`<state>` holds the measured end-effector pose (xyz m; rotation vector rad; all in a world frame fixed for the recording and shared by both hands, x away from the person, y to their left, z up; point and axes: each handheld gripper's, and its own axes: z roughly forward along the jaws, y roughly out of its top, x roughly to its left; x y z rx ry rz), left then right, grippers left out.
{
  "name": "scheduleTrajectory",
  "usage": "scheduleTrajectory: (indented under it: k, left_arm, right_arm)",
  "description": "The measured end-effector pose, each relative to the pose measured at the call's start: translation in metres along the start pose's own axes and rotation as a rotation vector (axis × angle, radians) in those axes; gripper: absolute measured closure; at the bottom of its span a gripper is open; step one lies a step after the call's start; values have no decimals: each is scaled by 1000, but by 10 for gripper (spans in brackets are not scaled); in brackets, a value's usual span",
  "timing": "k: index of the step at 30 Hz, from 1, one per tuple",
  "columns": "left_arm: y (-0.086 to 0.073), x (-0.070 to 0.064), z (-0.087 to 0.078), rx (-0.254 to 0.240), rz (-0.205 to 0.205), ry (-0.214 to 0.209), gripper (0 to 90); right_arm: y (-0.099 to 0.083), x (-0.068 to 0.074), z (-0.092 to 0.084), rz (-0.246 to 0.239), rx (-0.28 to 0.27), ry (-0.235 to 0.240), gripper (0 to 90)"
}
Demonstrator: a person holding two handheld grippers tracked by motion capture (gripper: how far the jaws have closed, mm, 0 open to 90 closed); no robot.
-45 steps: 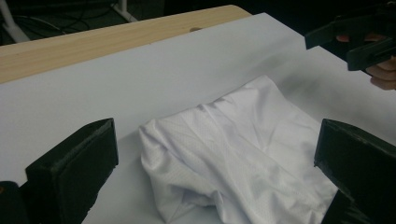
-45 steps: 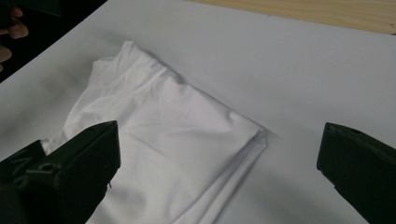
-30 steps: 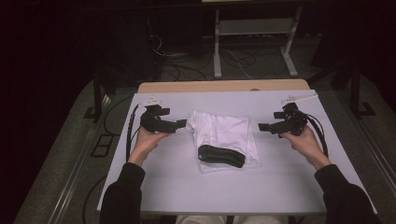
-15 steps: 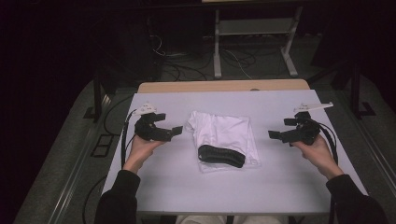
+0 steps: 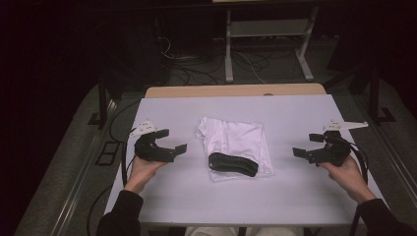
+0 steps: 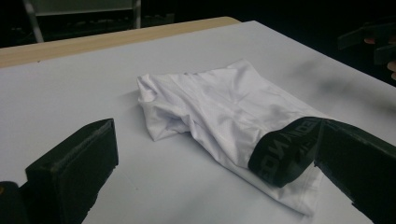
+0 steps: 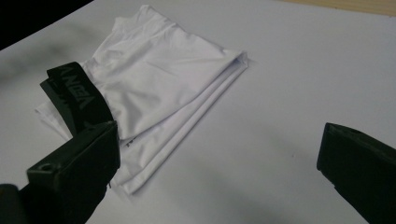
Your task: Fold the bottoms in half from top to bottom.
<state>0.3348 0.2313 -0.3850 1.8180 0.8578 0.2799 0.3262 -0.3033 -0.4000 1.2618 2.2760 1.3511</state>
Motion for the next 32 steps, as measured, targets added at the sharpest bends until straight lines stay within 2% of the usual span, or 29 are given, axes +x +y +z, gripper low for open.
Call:
scheduleTrajectory:
  k: [11,17,24,32]
  left_arm:
    - [-21,-9,-17,-16,-4,15,0]
    - [-33,-13,-27,-23,-15,33,0]
    - [-41,-19,-38,-33,-7,50,0]
    - [-44,-20,-42,-37,0,57,0]
  right_arm:
    - [-25,5,-11,-9,-9,-13,0]
    - [-36,7,-18,-14,-8,-41,0]
    - [-50,8,-28,-16,-7,-71,0]
    - [-55,11,-32,-20,-6,-72,0]
